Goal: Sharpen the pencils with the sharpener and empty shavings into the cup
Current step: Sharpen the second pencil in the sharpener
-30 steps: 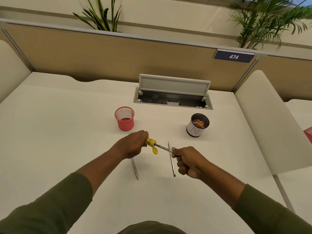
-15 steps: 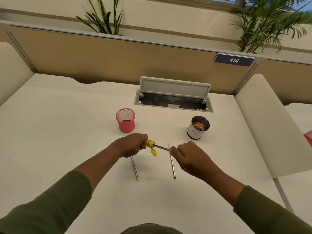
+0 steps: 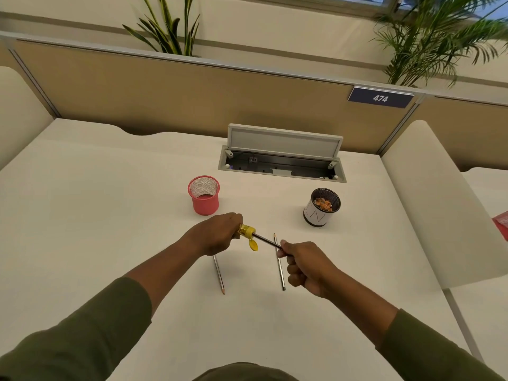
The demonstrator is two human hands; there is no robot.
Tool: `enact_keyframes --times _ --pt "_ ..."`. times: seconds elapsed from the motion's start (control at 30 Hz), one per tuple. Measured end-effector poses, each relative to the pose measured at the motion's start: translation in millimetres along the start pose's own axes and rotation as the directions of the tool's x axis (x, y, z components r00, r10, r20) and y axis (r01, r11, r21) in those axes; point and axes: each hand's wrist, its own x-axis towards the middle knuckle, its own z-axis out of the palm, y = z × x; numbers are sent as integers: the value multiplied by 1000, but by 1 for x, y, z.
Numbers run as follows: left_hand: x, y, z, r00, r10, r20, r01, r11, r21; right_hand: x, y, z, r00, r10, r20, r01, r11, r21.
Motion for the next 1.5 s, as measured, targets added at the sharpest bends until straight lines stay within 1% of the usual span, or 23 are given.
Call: enact_keyframes --times 0.07,0.17,0.27,0.3,0.37,0.43,0.5,0.57,0.63,0.7,0.73,0.77,0.8,0.87,0.9,0.97,1.07,1.17,1.2,1.27,1.33,1.4,1.5 --pt "0 -2 0 1000 -1 14 1 1000 -7 -3 4 -2 974 -228 -7 212 916 -341" --pt "-1 -4 -4 1000 14 24 -14 1000 -23 -2 14 -12 772 -614 167 478 387 -788" --pt "-1 -5 -6 998 33 45 -31 999 -25 3 15 -26 485 -716 501 501 -242 -831" --pt "-1 -4 -5 998 39 52 -37 999 -25 6 15 -30 404 -707 580 471 -383 -795" --pt "0 -2 -4 998 40 52 -39 999 -30 12 13 -34 290 -712 640 423 -504 -753" --pt "0 -1 -3 999 29 32 -27 999 -38 15 14 -31 255 -751 609 414 -485 -770" --pt "-1 -1 -1 1000 14 6 -14 999 -46 16 17 -25 283 -804 523 473 -357 -805" --pt "-3 0 1 1000 2 -24 -3 999 -54 13 19 -16 354 -855 379 551 -137 -823" --pt "-3 1 2 998 -3 -64 -1 998 -63 5 14 -2 548 -826 134 541 229 -809" --pt "-2 2 2 996 8 -88 -12 999 -40 0 7 7 860 -484 -164 354 795 -492" --pt "-2 2 2 996 19 -92 -21 1000 -21 -3 4 11 963 -198 -183 167 971 -174" --pt "-2 3 1 996 29 -90 -29 1000 -3 -5 4 12 993 16 -118 -8 997 71" --pt "-2 3 0 996 39 -80 -38 999 13 -6 4 10 991 119 -54 -108 979 175" --pt "-3 2 0 997 46 -57 -44 999 30 -7 3 8 991 134 11 -134 977 164" --pt "-4 1 1 998 45 -43 -44 998 33 -8 2 7 996 85 1 -85 993 78" --pt "-4 0 1 999 41 -16 -40 999 36 -11 3 3 987 -157 -33 138 936 -325" --pt "-2 -3 0 999 47 26 -47 999 19 -9 13 -8 787 -602 136 447 404 -798" --pt "-1 -3 -4 996 65 58 -65 998 -1 0 17 -24 484 -705 518 495 -268 -827" --pt "0 -2 -5 995 68 66 -68 998 -3 3 15 -28 419 -691 589 460 -398 -794" --pt "0 0 -5 995 72 64 -71 997 -4 8 14 -31 336 -704 625 419 -483 -769" --pt "1 0 -4 997 58 45 -58 998 -4 12 16 -30 308 -743 594 422 -452 -786" --pt "0 0 -3 999 40 17 -40 999 -5 14 23 -23 354 -798 488 502 -278 -819" --pt "0 0 -2 999 35 -31 -35 999 14 11 24 -3 614 -778 128 566 322 -759"
